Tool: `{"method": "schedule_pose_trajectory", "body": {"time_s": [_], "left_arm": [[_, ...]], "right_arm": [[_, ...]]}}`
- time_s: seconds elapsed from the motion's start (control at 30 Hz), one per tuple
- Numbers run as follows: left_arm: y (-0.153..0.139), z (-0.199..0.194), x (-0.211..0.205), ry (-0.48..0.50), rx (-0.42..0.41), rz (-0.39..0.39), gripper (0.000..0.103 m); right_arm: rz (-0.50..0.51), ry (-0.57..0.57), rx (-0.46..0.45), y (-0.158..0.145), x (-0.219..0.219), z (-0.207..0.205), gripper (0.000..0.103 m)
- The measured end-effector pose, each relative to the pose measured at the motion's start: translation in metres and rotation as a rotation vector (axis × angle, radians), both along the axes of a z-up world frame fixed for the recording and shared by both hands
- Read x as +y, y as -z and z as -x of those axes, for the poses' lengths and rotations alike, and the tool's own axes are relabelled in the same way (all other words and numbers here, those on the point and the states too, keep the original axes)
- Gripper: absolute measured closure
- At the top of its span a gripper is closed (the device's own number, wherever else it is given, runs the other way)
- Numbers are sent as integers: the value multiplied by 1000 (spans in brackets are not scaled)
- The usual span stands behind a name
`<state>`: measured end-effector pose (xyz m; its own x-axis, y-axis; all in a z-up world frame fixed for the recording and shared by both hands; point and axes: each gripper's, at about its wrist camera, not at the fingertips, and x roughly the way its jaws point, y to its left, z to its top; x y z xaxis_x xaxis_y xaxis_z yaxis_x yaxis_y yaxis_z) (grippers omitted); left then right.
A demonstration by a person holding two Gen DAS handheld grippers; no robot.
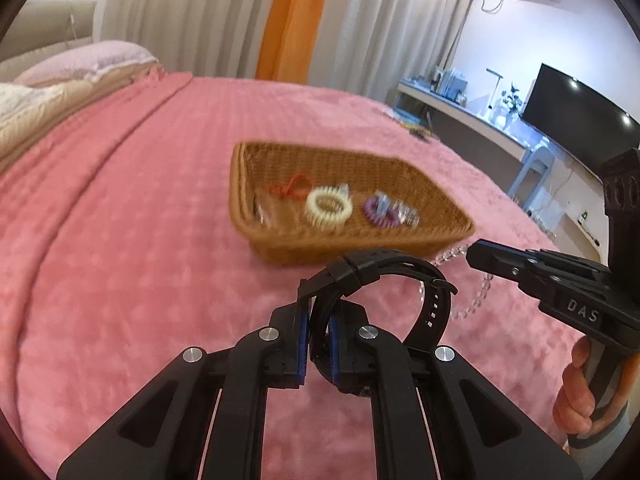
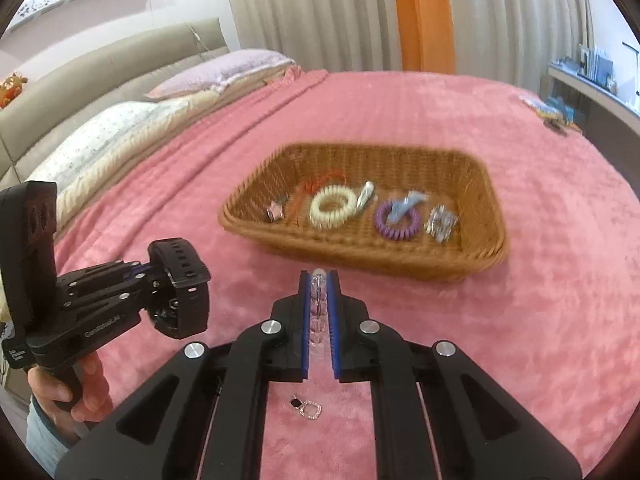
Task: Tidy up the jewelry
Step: 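Carry smartwatch and bead bracelet into the wicker basket and open both tools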
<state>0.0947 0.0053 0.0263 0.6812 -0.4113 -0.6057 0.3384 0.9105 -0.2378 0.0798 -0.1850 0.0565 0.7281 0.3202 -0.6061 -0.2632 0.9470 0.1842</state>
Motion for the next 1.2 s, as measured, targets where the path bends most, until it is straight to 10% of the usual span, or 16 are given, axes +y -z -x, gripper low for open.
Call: {"method": "schedule_pose_trajectory", "body": {"time_s": [0.4, 0.97, 1.2], "left_arm": [[-39, -84, -31, -38, -54, 37, 97], [27, -157, -52, -62, 19, -73, 95], [24, -144, -49, -14, 13, -45, 65]], "right_arm": [[22, 77, -106, -52, -14, -72, 97], [-41, 147, 57, 40, -37, -175, 97], [-65, 163, 28, 36, -48, -168, 85]]}}
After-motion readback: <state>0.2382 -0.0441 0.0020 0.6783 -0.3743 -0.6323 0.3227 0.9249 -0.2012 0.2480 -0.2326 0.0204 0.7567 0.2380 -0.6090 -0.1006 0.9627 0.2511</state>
